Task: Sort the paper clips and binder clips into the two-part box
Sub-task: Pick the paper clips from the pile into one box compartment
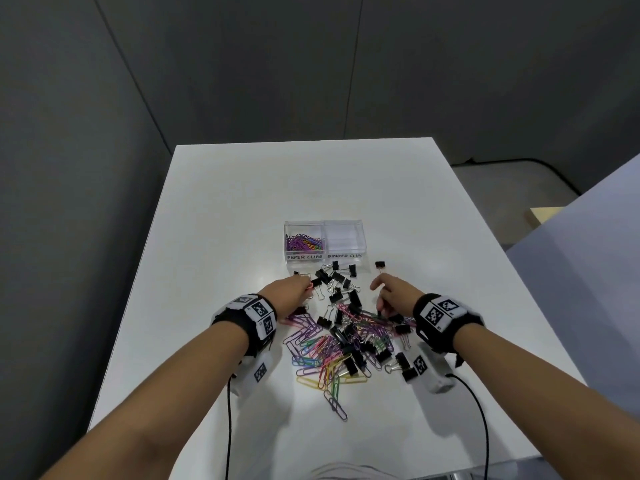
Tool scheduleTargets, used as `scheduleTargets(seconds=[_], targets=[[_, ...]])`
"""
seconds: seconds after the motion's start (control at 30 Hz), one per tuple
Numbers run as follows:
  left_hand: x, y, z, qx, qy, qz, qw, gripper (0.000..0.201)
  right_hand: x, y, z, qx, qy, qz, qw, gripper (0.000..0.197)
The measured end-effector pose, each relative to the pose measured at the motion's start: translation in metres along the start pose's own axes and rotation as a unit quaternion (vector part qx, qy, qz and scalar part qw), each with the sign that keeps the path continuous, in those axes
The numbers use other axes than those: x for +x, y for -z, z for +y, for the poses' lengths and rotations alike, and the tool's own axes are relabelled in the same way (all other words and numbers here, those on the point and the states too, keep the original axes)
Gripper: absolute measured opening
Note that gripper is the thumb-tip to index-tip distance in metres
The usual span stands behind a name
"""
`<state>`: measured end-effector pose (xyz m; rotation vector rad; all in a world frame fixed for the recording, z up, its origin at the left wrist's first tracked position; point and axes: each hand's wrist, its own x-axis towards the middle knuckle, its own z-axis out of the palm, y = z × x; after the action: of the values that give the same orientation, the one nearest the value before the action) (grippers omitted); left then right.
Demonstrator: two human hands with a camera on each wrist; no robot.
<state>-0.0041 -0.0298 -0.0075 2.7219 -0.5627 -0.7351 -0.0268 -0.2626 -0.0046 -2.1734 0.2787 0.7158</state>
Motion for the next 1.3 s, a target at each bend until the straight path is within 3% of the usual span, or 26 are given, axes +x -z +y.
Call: scheduleTargets(seconds=[0.2, 0.33, 0.43, 0.63, 0.87, 1.0, 1.1, 1.2, 1.3], targets=[[0.002, 0.006, 0.001, -0.006, 0.013, 0.017, 1.000, 0.025, -0.004, -0.004, -0.007, -0.153, 0.030, -0.006, 0.988, 0.027], [0.000, 0.013, -0.002, -0.031, 0.023, 0.013, 0.999, 0.030, -0.008, -0.009, -0.005, -0.338, 0.049, -0.040, 0.939, 0.034], [0.000, 0.014, -0.006, -0.069, 0.030, 0.011, 0.997, 0.031, -0.006, -0.012, -0.003, -0.373, 0.056, -0.035, 0.925, 0.031], [-0.003, 0.010, -0.008, -0.130, 0.024, 0.033, 0.991, 0.030, 0.000, -0.016, -0.004, -0.340, 0.065, -0.002, 0.938, 0.011], [-0.001, 0.006, -0.010, -0.174, 0.019, 0.047, 0.983, 0.025, 0.006, -0.010, -0.015, -0.254, 0.059, 0.032, 0.965, 0.006], [0.003, 0.005, -0.009, -0.237, 0.018, 0.056, 0.970, 0.015, 0.009, -0.011, -0.022, -0.189, 0.071, 0.048, 0.978, 0.023], [0.004, 0.007, -0.004, -0.265, 0.008, 0.068, 0.962, 0.015, 0.010, -0.014, -0.030, -0.132, 0.071, 0.043, 0.988, 0.021], [0.006, 0.006, 0.002, -0.260, -0.005, 0.071, 0.963, 0.016, 0.014, -0.017, -0.033, -0.072, 0.066, 0.039, 0.994, 0.038], [0.012, 0.004, 0.005, -0.250, -0.011, 0.081, 0.965, 0.020, 0.017, -0.020, -0.034, -0.053, 0.063, 0.042, 0.996, 0.040]])
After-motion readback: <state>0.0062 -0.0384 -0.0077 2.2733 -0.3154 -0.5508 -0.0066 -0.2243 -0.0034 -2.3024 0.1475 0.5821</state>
